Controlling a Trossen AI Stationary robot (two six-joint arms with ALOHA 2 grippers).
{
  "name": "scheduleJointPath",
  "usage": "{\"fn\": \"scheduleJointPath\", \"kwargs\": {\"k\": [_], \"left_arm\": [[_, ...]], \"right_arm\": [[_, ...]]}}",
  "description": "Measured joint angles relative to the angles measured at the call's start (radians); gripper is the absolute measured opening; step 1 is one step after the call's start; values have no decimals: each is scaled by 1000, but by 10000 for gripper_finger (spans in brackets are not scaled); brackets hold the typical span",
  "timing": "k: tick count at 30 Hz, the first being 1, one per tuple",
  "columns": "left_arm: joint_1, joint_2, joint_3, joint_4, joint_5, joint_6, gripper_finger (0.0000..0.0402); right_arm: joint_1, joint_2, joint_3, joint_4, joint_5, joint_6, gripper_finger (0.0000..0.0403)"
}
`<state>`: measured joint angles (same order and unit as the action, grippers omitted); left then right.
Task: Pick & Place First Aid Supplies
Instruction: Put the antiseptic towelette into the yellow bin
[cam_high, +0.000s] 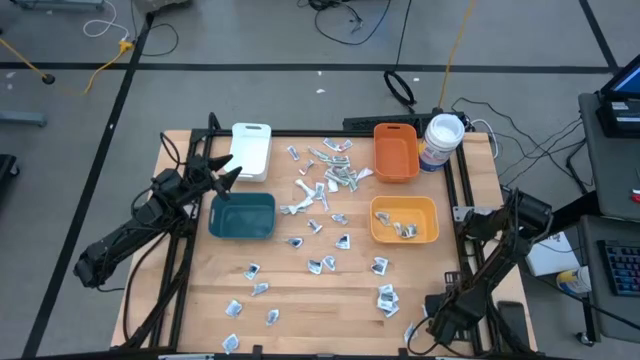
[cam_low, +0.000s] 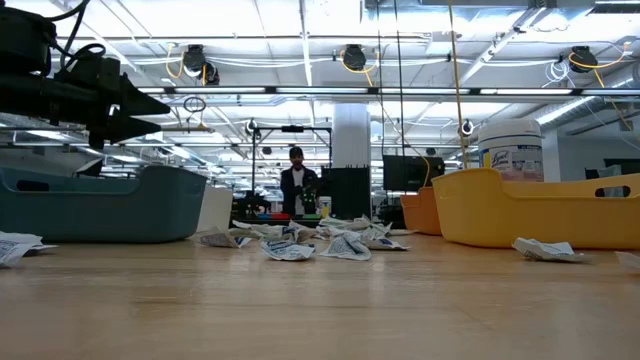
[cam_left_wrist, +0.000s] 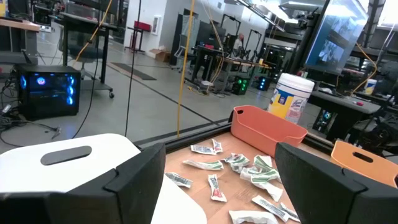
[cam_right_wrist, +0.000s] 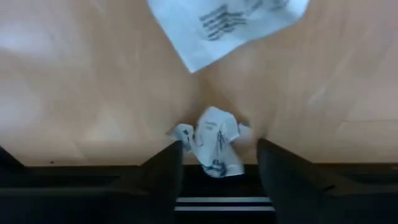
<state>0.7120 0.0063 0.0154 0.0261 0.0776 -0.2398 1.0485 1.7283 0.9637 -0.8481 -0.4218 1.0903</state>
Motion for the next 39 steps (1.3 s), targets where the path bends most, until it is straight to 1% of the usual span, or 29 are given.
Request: {"fn": "scheduleJointPath", "kwargs": {"k": [5, 6, 7, 12, 16, 20, 25, 28, 33, 35, 39], "left_arm": [[0, 0, 0, 0, 0, 0, 306], [0, 0, 0, 0, 0, 0, 305], [0, 0, 0, 0, 0, 0, 306], [0, 0, 0, 0, 0, 0, 306], [0, 0, 0, 0, 0, 0, 306], [0, 0, 0, 0, 0, 0, 305], [0, 0, 0, 0, 0, 0, 306], [0, 0, 0, 0, 0, 0, 306], [0, 0, 0, 0, 0, 0, 306], [0, 0, 0, 0, 0, 0, 306], [0, 0, 0, 0, 0, 0, 306]], "right_arm": [[-16, -12, -1, 33, -2, 42, 45], [-22, -19, -1, 40, 0, 43, 25], [-27, -28, -1, 49, 0, 43, 16], [-55, -111, -1, 49, 6, 73, 29], [-81, -207, -1, 49, 8, 93, 13], [-107, -292, -1, 51, 14, 42, 11], [-140, -350, -1, 34, 112, -58, 15], [-202, -368, -1, 9, 141, -123, 10], [-338, -398, -1, -63, 189, -210, 11], [-393, -407, -1, -103, 195, -249, 12], [-501, -417, -1, -184, 248, -318, 12]]}}
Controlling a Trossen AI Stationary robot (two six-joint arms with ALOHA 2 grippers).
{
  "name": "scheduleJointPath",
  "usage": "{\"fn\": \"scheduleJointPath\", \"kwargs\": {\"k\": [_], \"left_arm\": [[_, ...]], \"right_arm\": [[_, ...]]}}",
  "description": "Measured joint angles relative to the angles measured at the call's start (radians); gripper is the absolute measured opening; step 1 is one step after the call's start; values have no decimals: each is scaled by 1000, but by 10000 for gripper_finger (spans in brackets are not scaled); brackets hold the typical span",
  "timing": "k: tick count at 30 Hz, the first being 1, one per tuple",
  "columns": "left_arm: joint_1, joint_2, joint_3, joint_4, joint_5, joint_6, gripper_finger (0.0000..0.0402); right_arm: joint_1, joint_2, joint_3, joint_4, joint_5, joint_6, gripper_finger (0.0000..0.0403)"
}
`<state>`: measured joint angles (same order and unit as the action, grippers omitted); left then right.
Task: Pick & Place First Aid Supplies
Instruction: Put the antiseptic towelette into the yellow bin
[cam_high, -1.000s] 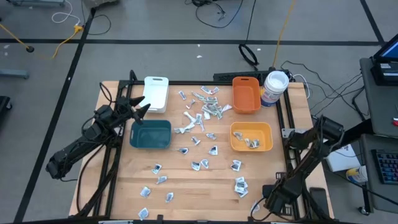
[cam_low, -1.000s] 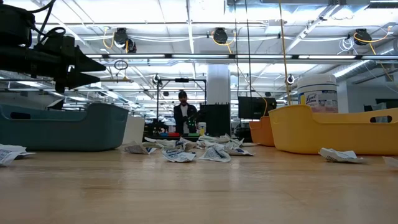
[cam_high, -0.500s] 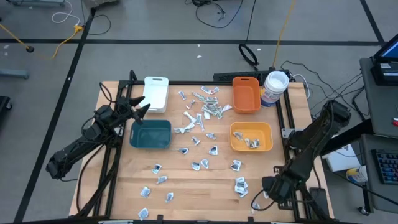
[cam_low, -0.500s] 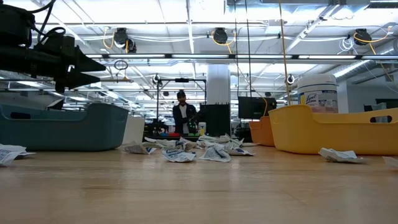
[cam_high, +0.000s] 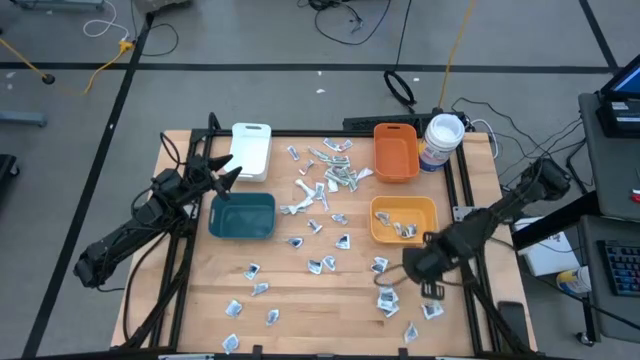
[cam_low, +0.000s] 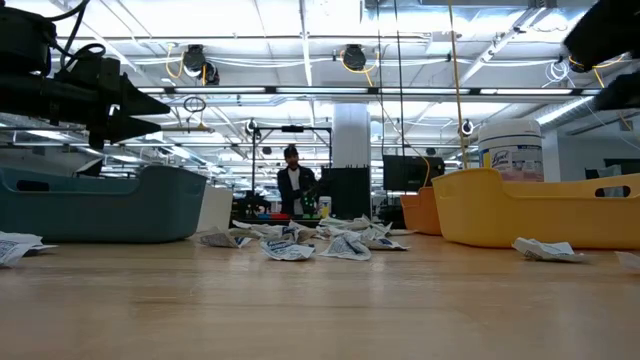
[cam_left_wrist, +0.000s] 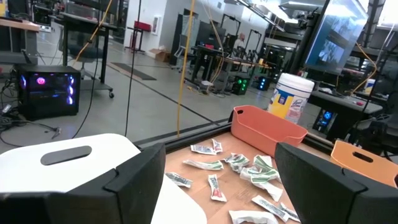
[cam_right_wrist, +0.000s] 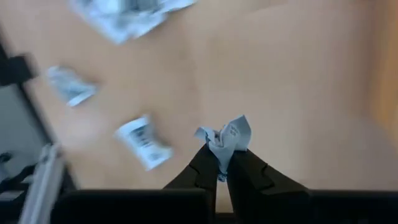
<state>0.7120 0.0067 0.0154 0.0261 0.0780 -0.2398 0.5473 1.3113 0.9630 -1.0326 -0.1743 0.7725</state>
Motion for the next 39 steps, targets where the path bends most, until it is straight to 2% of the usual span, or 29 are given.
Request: {"fn": "scheduleJointPath", "kwargs": {"k": [7, 18, 25, 30, 39], "left_arm": [[0, 0, 0, 0, 0, 0, 306], [0, 0, 0, 0, 0, 0, 306], [0, 0, 0, 0, 0, 0, 306], [0, 0, 0, 0, 0, 0, 306], [0, 0, 0, 0, 0, 0, 306]], "right_arm": [[-193, -1, 0, -83, 58, -151, 12], [-474, -1, 0, -86, 205, -310, 13], [-632, -1, 0, -87, 205, -397, 13], [-693, -1, -1, -78, 207, -396, 13], [-690, 38, -69, 57, 231, -330, 13]]}}
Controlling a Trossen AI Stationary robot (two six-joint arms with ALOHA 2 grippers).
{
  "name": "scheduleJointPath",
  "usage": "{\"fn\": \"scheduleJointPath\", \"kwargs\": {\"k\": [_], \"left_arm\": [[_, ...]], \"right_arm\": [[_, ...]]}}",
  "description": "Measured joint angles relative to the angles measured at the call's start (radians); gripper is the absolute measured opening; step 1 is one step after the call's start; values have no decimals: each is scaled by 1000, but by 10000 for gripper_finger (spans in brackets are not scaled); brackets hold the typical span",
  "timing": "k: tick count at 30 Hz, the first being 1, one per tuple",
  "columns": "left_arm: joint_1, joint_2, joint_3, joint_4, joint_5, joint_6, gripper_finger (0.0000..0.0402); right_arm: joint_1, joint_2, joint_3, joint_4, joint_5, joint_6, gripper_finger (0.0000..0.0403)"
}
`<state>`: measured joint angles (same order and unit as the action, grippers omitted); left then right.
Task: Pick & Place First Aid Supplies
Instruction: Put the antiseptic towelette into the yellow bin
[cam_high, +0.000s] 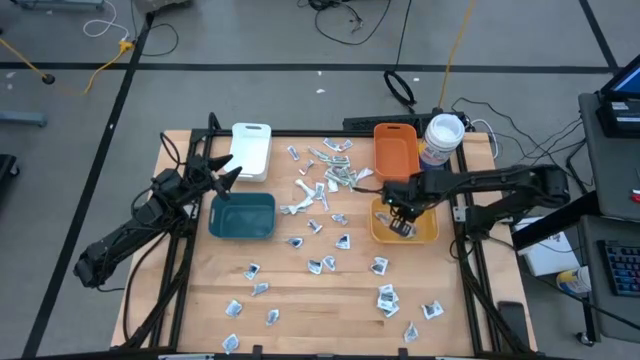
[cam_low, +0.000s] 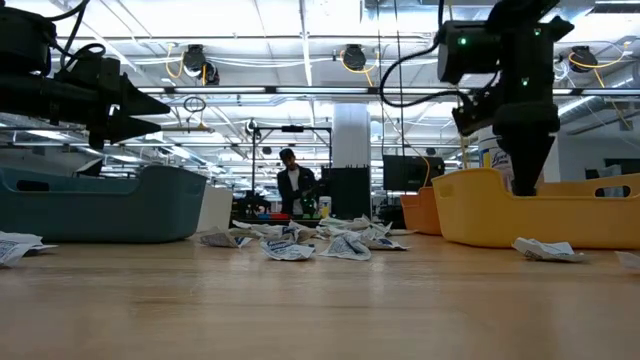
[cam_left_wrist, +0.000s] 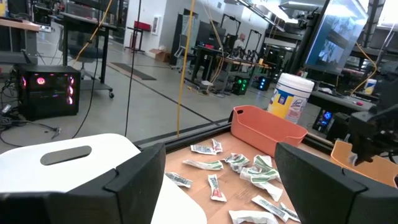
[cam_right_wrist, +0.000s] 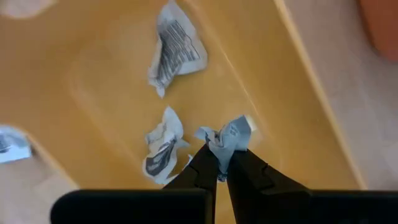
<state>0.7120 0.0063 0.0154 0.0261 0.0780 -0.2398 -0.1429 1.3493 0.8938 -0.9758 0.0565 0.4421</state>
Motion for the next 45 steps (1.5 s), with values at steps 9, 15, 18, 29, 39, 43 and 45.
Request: {"fn": "scheduleJointPath", "kwargs": {"k": [9, 15, 18, 29, 39, 43, 45], "left_arm": [[0, 0, 0, 0, 0, 0, 306], [0, 0, 0, 0, 0, 0, 306], [0, 0, 0, 0, 0, 0, 306], [0, 0, 0, 0, 0, 0, 306], [0, 0, 0, 0, 0, 0, 306], [0, 0, 0, 0, 0, 0, 306], [0, 0, 0, 0, 0, 0, 305]], "right_arm": [[0, 41, -36, 44, -5, 90, 14], [0, 41, -36, 54, -18, 151, 60], [0, 40, -36, 53, -33, 153, 114], [63, 7, 67, -56, -35, 236, 229], [162, -9, 102, -146, -35, 385, 230], [249, -9, 102, -143, -35, 490, 231], [303, -9, 102, -140, -37, 552, 231]]}}
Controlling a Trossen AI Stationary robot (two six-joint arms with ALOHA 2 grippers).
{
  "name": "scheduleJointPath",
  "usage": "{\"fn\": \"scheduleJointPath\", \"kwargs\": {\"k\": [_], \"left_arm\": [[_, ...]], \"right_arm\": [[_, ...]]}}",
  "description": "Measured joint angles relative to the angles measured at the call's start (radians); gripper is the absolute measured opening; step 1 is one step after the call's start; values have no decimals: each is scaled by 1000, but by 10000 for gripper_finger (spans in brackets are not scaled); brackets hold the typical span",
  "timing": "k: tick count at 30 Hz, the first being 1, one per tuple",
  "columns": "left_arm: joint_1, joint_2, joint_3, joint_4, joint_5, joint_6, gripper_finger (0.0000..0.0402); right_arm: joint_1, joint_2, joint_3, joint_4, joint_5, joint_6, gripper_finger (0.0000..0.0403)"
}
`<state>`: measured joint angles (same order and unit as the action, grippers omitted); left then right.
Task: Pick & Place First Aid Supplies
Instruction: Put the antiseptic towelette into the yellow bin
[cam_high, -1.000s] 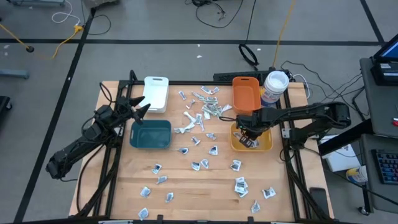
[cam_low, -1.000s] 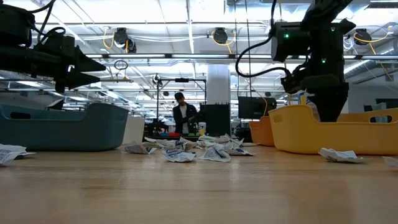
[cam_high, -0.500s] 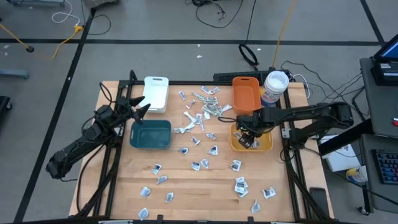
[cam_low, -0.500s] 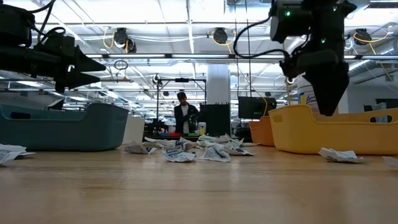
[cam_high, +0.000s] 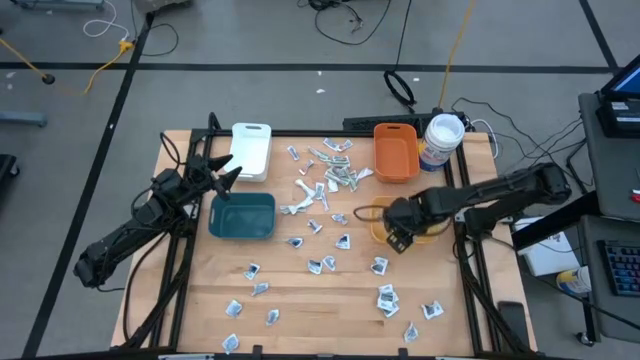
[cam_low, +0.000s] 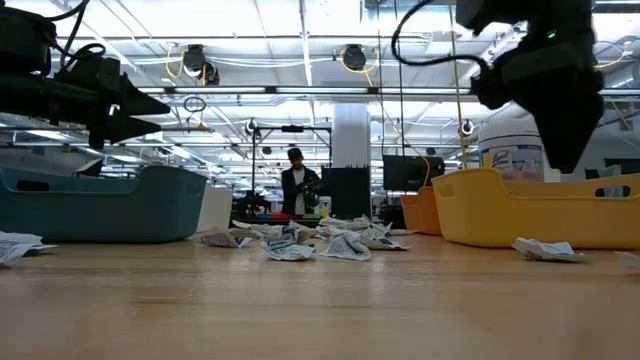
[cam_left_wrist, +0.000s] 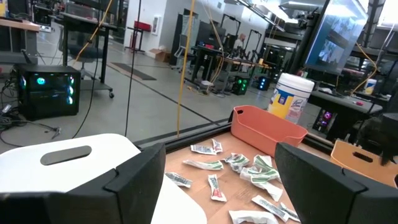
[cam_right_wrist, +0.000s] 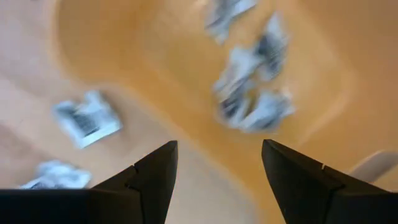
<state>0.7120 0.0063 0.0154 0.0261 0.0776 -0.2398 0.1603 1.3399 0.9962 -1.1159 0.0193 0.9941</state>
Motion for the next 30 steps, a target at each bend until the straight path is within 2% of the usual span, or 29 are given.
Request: {"fn": "scheduleJointPath", "kwargs": {"k": [9, 20, 25, 30], "left_arm": [[0, 0, 0, 0, 0, 0, 306], [0, 0, 0, 0, 0, 0, 306], [0, 0, 0, 0, 0, 0, 305], [0, 0, 0, 0, 0, 0, 306]], "right_arm": [[265, 0, 0, -3, -78, 307, 231], [573, 0, 0, 12, -103, 692, 231], [674, 0, 0, 64, -102, 796, 231], [728, 19, 0, 88, -100, 856, 231]]}}
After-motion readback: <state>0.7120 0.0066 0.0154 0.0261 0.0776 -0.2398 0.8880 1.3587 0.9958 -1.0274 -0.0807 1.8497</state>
